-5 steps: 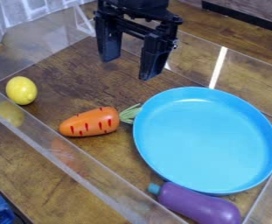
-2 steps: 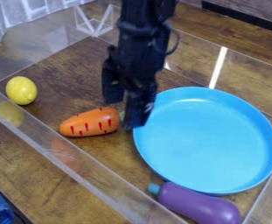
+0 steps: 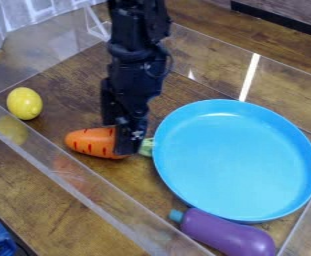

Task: Put the carrot on the blue tray

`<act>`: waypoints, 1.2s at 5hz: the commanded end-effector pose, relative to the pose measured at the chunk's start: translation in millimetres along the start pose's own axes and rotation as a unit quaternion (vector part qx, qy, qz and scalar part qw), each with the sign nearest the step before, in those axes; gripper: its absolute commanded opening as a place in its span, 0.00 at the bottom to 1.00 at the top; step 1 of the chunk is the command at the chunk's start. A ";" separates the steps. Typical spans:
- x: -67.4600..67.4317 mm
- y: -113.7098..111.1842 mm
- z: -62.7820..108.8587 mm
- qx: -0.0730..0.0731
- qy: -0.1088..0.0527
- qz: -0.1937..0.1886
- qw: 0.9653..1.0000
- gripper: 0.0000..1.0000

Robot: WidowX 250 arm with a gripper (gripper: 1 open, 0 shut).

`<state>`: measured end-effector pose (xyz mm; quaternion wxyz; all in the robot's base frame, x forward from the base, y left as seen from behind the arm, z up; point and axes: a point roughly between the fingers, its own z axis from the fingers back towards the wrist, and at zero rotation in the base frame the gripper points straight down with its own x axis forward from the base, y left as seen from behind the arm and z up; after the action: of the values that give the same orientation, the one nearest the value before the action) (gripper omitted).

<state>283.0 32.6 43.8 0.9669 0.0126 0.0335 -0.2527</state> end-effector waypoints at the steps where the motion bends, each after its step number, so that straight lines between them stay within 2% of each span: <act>1: 4.1 19.4 2.5 0.014 -0.025 0.009 1.000 1.00; 2: 3.4 33.5 -7.5 0.017 -0.031 0.019 0.999 1.00; 3: 2.5 38.1 -5.7 0.013 -0.044 0.082 0.996 1.00; 4: 0.7 41.9 -0.9 0.008 -0.052 0.144 0.988 1.00; 5: -2.9 41.7 -6.5 0.003 -0.062 0.125 0.990 0.00; 6: -6.6 43.1 -10.2 -0.002 -0.075 0.104 0.992 0.00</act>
<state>292.6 67.4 20.0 0.9878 -0.0151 -0.0143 -0.1540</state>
